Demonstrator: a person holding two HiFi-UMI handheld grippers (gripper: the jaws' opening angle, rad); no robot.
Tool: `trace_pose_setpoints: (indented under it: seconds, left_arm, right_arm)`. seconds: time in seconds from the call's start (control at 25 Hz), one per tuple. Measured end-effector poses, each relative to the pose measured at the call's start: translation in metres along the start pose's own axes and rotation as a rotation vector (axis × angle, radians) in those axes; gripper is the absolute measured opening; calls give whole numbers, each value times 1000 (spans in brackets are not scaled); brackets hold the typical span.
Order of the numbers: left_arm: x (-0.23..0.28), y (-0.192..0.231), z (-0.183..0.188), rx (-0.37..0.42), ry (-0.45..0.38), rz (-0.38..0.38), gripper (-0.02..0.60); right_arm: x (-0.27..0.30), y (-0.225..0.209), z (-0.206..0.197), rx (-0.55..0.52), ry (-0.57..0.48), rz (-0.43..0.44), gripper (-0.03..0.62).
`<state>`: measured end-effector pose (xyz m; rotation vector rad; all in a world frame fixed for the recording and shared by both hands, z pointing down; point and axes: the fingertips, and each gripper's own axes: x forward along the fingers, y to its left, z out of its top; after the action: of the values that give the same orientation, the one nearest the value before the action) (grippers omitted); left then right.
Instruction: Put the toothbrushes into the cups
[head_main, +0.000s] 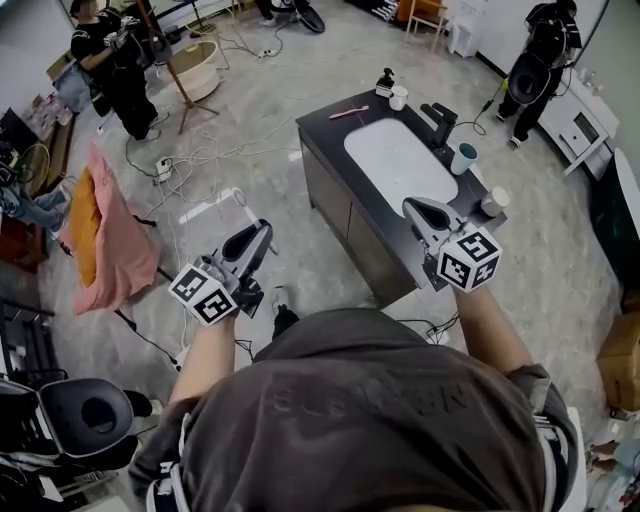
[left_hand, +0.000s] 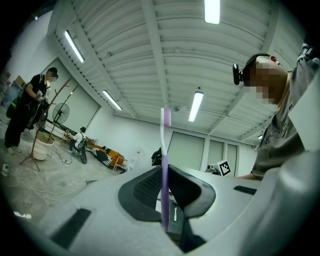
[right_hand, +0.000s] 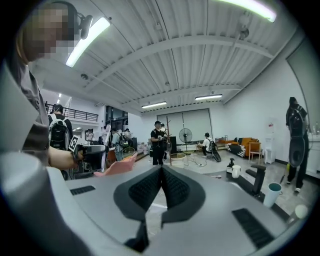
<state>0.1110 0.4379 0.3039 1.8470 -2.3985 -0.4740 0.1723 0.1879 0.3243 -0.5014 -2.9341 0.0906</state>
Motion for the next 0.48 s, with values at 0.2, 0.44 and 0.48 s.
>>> trace_pose_setpoints:
  seconds: [0.2, 0.44, 0.48]
  left_arm:
    - [17, 111, 21, 4, 18, -71, 38]
    - [41, 240, 66, 4, 69, -149, 38]
    - [44, 259, 72, 5, 75, -158, 38]
  right_arm:
    - [102, -17, 16, 15, -9, -60, -8]
    - [220, -35, 53, 35, -34, -120, -8]
    - [237, -39, 58, 35, -35, -130, -8]
